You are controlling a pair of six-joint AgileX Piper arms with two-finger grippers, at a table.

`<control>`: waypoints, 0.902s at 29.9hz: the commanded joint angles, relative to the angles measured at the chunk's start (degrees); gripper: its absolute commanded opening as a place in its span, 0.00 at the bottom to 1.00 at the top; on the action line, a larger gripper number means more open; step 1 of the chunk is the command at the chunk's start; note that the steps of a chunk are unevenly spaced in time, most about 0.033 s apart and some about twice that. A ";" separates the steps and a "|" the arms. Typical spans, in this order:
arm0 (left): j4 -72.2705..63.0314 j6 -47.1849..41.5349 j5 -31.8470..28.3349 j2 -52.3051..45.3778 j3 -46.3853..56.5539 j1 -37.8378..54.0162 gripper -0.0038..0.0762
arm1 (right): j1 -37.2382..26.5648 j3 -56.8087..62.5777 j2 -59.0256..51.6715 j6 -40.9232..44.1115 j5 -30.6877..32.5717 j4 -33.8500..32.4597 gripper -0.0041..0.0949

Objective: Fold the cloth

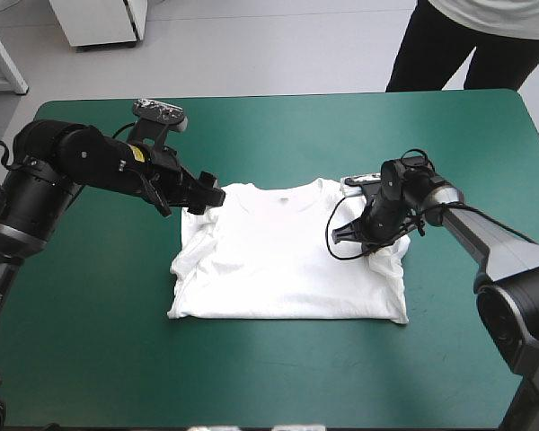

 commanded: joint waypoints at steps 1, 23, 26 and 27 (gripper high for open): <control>-0.54 -0.07 2.08 -2.08 -1.80 -0.22 0.84 | 0.46 -1.76 -0.46 -1.69 -1.65 -0.08 0.04; 1.32 -0.75 2.30 -8.37 -0.08 -0.22 0.84 | 0.46 -12.90 -13.04 0.32 12.68 -12.47 0.59; 5.35 -2.17 2.30 -11.45 3.54 -1.25 0.84 | 0.46 -11.80 -18.25 1.46 12.81 -13.89 0.59; 6.59 -2.64 2.30 -12.53 5.31 -1.81 0.84 | 0.46 -11.16 -20.07 2.04 12.81 -14.31 0.59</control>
